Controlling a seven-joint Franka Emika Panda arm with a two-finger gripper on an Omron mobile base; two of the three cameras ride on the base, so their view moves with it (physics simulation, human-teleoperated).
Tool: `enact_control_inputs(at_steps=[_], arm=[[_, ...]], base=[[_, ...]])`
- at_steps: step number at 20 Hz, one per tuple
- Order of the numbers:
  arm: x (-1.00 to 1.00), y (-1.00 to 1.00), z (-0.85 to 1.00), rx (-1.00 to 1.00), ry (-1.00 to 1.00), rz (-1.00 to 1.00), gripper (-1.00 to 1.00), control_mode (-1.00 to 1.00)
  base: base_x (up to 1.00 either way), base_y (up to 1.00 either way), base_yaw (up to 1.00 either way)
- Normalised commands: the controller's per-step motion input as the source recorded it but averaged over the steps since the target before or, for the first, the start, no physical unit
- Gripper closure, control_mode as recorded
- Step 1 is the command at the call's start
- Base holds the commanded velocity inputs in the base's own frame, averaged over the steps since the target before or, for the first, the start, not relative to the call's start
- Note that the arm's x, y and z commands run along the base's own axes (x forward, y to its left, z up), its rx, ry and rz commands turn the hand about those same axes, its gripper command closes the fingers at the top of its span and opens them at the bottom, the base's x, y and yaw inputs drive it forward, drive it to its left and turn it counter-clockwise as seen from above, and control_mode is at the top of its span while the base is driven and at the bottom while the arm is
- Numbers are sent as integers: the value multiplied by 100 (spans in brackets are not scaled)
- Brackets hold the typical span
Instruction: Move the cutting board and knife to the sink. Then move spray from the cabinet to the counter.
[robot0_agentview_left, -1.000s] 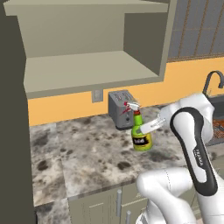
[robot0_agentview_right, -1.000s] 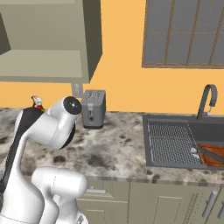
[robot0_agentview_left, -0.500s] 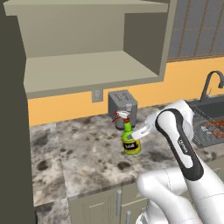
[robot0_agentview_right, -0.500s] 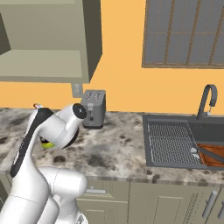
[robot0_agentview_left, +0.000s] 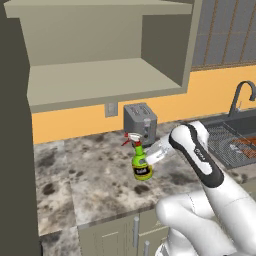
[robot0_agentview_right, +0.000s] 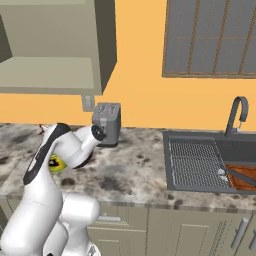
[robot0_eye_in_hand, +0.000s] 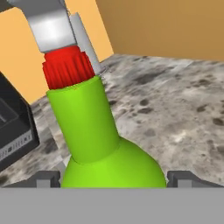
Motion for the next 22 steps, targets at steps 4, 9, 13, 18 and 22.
enact_control_inputs(at_steps=[4, 9, 13, 18, 22], arm=[[23, 13, -31, 6, 0, 10, 100, -100], [33, 15, -24, 6, 0, 9, 100, -100], [38, 13, -19, 6, 0, 7, 100, -100], [34, 5, -18, 5, -1, 5, 100, -100], [28, 3, -25, 2, -2, 4, 100, -100]], base=[[0, 0, 0], [0, 0, 0], [0, 0, 0], [0, 0, 0], [0, 0, 0]])
